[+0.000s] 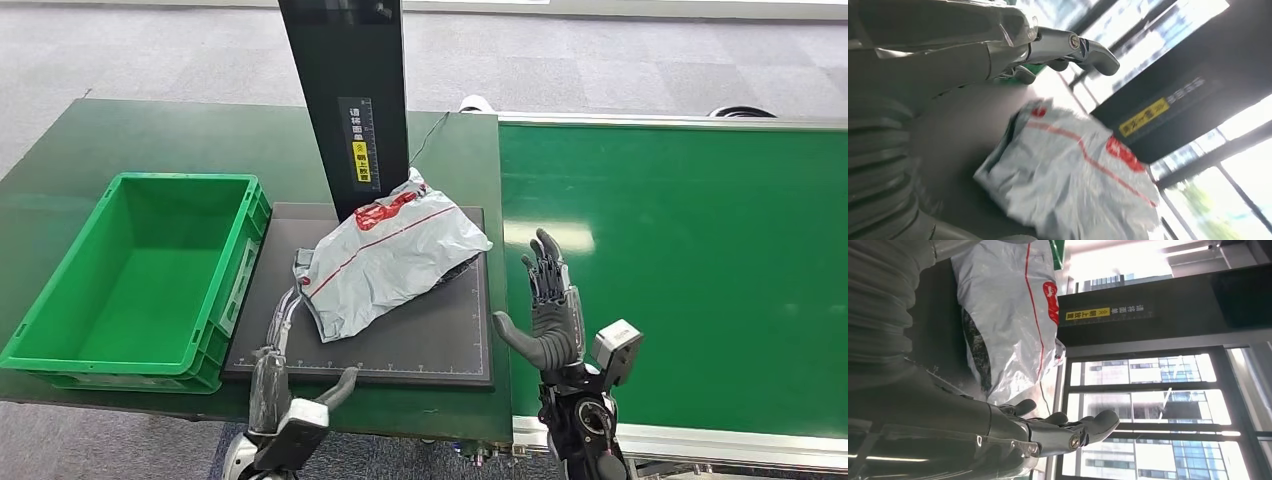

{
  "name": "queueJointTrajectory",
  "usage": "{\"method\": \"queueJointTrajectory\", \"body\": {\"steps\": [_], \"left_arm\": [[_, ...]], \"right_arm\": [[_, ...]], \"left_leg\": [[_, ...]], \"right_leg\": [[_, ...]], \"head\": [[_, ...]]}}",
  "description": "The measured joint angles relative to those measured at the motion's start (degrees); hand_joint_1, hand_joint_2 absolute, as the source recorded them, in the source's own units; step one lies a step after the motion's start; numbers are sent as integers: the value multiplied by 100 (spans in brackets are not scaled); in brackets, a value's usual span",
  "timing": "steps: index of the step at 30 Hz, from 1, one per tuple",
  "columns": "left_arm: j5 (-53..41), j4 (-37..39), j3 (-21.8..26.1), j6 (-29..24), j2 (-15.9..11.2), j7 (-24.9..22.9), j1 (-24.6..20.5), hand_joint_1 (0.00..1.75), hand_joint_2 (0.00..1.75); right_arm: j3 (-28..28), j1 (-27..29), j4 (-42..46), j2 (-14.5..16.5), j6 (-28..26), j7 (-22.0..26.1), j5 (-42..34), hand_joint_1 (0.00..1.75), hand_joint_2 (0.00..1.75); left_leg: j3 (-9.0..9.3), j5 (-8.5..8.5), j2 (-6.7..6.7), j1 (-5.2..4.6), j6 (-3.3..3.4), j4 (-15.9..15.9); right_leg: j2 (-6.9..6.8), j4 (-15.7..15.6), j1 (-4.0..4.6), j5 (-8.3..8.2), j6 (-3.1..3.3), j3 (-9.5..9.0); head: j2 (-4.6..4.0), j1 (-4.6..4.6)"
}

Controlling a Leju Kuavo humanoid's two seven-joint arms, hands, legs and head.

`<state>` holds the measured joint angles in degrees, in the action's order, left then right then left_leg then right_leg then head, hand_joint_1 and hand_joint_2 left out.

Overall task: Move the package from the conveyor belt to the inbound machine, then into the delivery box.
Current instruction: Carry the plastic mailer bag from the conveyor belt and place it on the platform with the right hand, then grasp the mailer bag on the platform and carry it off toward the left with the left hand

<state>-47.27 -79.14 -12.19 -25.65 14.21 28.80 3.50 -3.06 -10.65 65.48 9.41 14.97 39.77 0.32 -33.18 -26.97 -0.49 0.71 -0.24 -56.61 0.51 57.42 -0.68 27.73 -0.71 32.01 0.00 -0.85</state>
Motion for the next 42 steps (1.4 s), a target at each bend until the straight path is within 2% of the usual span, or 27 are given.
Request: {"method": "queueJointTrajectory", "body": {"steps": [2,4,7,9,14,18,23,28,35,42], "left_arm": [[-872,-22,-253,-525,0,-517,-190,0,175],[-1516,3,-526,-809,-3,-1032,-420,0,175],[-2060,212,-874,-937,-15,-1647,-861,0,175],[-2129,464,-1063,-919,-17,-1824,-1181,0,175],[-2025,1363,-1360,-685,5,-1938,-1954,0,175],[-1996,2359,-1455,-429,99,-2085,-2582,0,175],[-1922,3660,-1462,-183,199,-2179,-3255,0,175],[-1834,4655,-1343,112,141,-2513,-3807,0,175],[-1780,5382,-1033,333,-100,-2666,-4297,0,175],[-1826,5675,-961,580,-174,-2815,-4538,0,175]], "right_arm": [[51,48,55,40,8,-3,83,0,175],[89,35,63,86,21,6,137,0,175],[128,-47,49,152,31,13,176,0,175],[139,-96,40,186,32,14,191,0,175],[178,-117,39,233,76,16,205,0,175],[213,-118,40,257,115,15,206,0,175],[263,-117,49,279,136,-7,192,0,175],[297,-113,55,281,173,-23,151,0,175],[331,-135,23,279,169,-16,73,0,175],[373,-142,1,279,186,-10,27,0,175]], "left_leg": [[1,1,0,0,0,0],[2,3,0,0,1,0],[4,6,-2,0,4,0],[6,7,-2,-1,5,-1],[7,7,-2,-1,4,-1],[6,7,0,-1,4,-1],[6,7,2,-1,5,-1],[6,7,2,0,4,-1],[6,7,2,0,4,-1],[17,7,1,0,4,-1]], "right_leg": [[0,0,0,-1,0,-2],[0,0,0,-2,0,-4],[0,0,0,-4,0,-6],[0,0,-1,-5,-1,-8],[0,0,-1,-5,-1,-7],[0,0,-1,-5,-1,-6],[1,1,0,-5,-1,-7],[1,2,0,-6,0,-7],[1,3,1,-5,0,-8],[1,3,0,-5,0,-22]], "head": [[0,1],[0,1],[0,1],[-1,1],[0,0],[-1,1],[-1,0],[0,0],[0,0],[0,0]]}}
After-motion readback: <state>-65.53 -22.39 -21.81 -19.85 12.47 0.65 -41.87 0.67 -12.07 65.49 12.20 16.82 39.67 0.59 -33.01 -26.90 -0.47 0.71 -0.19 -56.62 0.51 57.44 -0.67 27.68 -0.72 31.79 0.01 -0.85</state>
